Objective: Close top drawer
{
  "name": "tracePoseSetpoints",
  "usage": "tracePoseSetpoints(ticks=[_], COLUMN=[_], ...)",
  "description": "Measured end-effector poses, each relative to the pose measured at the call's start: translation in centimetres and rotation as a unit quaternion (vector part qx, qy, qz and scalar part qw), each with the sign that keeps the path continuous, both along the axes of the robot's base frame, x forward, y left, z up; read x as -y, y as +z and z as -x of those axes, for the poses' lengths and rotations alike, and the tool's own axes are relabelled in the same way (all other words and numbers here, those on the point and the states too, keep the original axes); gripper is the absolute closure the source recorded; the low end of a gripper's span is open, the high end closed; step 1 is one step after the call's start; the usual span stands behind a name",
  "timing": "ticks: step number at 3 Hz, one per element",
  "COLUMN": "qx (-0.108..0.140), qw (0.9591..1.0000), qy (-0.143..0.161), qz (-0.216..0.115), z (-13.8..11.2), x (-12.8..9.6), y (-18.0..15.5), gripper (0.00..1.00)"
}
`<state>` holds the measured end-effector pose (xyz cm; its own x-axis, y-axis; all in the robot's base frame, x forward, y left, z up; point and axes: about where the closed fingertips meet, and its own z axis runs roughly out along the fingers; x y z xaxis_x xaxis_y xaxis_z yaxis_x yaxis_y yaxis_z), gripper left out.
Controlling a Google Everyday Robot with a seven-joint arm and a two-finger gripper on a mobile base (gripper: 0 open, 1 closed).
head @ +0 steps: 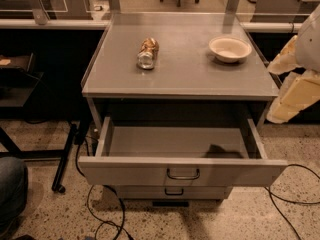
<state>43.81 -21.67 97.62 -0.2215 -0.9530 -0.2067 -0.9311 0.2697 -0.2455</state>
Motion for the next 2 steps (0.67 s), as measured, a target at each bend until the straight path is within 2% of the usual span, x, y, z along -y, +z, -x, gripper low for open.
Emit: tracePoseSetpoints(ticks=[2], qx=[0.0], qw=[1.0], qy=[0.0], qz=[0.0], z=[0.0], x=[0.0], y=[0.0], gripper=[0.82])
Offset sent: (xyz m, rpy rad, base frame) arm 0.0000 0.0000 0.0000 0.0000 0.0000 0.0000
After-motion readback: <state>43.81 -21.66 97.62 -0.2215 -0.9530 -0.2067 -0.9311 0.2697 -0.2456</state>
